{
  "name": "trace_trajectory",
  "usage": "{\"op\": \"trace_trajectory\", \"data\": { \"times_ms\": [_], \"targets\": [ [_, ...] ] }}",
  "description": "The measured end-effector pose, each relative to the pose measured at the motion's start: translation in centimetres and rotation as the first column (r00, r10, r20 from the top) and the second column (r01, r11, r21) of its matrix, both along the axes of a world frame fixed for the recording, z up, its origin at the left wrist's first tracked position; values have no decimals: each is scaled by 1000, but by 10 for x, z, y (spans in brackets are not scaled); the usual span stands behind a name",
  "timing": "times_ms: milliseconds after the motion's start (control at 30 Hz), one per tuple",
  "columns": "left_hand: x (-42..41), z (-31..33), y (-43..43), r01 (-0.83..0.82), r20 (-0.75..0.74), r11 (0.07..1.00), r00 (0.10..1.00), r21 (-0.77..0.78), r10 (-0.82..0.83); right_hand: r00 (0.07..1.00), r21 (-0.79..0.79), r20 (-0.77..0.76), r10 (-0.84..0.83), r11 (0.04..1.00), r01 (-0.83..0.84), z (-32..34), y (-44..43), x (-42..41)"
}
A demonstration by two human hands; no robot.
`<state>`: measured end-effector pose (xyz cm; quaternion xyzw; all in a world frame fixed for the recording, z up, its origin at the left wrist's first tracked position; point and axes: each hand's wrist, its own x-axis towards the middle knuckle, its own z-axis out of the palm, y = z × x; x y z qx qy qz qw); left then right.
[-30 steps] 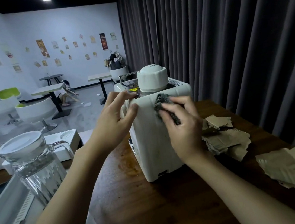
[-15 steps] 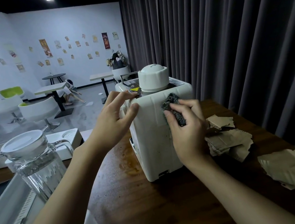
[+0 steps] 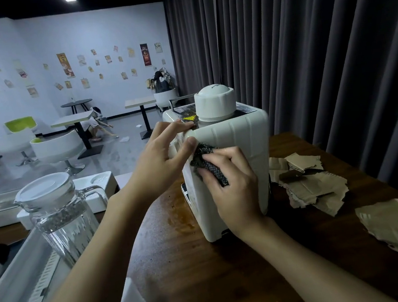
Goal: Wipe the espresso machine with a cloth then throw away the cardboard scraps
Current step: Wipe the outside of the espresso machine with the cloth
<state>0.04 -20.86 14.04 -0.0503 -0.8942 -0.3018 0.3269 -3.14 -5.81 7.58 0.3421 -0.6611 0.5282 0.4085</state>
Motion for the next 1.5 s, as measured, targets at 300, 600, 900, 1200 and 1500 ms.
{"op": "trace_trajectory", "data": {
  "times_ms": [300, 600, 900, 1200, 1500],
  "targets": [
    [0, -2, -1, 3, 12, 1000, 1000, -6, -3, 982, -86, 79, -174, 980, 181, -3, 39, -40],
    [0, -1, -1, 1, 22, 1000, 1000, -14, -1, 956, -174, 180, -232, 949, 263, -8, 42, -42],
    [1, -1, 0, 8, 1, 1000, 1000, -1, -8, 996, -74, 69, -65, 995, 70, -33, -17, 5],
    [1, -1, 0, 21, 27, 1000, 999, 1, -21, 999, -47, 39, 6, 999, -4, -28, -5, 3],
    [1, -2, -1, 16, 27, 1000, 1000, -9, -16, 964, -104, 177, -196, 971, 216, -24, 38, -31]
  ]
}}
